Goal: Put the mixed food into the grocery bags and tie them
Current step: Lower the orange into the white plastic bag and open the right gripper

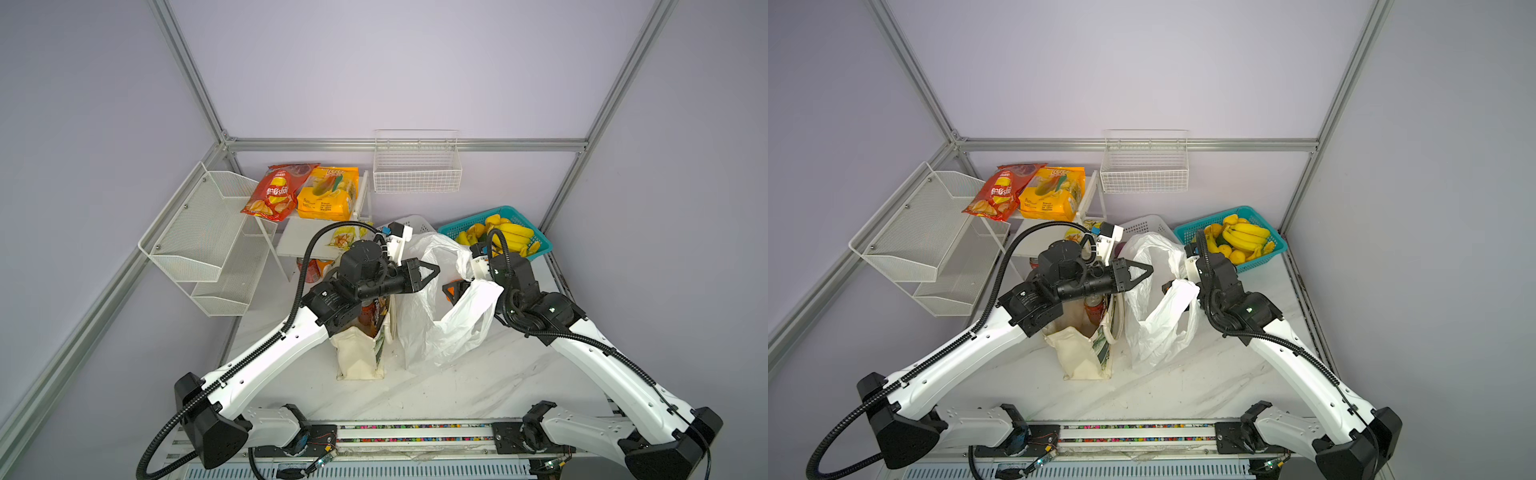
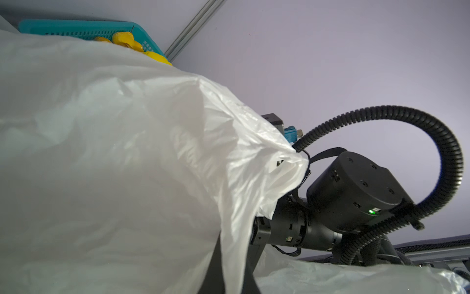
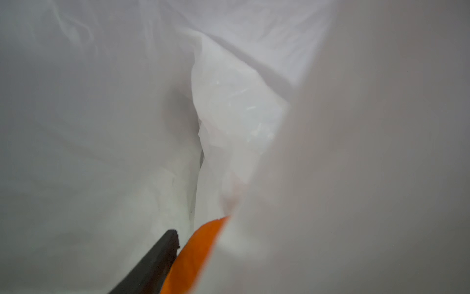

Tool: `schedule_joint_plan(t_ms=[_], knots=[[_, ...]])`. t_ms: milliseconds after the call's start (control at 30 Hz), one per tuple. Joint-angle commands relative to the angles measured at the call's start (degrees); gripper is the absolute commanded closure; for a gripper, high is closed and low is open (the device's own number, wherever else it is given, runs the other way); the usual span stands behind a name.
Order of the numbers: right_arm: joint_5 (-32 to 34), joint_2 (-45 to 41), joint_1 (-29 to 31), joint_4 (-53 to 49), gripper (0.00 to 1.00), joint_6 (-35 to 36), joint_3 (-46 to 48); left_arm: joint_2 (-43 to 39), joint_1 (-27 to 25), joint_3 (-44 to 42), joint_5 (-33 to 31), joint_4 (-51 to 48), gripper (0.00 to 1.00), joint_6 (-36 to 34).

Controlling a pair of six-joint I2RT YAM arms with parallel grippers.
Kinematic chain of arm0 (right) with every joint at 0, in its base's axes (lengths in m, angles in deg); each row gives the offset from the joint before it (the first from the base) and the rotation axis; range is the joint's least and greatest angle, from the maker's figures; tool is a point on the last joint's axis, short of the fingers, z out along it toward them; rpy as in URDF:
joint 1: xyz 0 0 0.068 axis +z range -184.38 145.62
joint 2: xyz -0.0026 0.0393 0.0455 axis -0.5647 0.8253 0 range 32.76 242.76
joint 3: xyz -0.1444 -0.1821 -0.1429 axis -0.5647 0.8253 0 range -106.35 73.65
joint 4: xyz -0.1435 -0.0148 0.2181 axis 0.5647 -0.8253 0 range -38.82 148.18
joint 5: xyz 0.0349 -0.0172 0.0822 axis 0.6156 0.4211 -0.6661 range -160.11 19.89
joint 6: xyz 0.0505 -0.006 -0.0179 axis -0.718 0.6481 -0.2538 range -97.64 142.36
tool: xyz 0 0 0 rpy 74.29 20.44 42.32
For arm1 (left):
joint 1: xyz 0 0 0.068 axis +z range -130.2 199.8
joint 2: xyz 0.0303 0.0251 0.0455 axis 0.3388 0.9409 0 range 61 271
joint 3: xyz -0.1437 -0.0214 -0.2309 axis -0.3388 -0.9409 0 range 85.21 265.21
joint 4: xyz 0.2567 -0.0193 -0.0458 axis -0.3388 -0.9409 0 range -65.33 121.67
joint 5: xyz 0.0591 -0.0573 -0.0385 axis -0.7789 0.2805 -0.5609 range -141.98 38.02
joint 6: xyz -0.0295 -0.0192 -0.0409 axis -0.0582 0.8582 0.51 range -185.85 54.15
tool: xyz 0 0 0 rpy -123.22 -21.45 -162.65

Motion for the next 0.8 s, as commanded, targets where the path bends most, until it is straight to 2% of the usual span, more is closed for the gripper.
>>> schedule_joint_plan(t_ms=[0, 200, 400, 767], knots=[[0.8, -1.0, 0.3, -1.3, 0.23, 0.6, -0.6, -2.3, 1.1, -2.1, 0.1, 1.7, 1.00, 0.9], [-6.6, -3.3, 0.3, 0.1, 0.16, 1.4, -1.4, -3.1, 2.8, -2.4, -2.4, -0.8, 1.00, -0.6], [-10.8, -6.4, 0.2, 0.3, 0.16, 1.3, -4.6, -3.0, 6.1, -3.1, -3.2, -0.9, 1.00, -0.2], [-14.0, -7.1, 0.1, -0.2, 0.18, 0.5, -12.5, -3.6, 12.6, -6.3, -4.4, 1.9, 1.00, 1.7]])
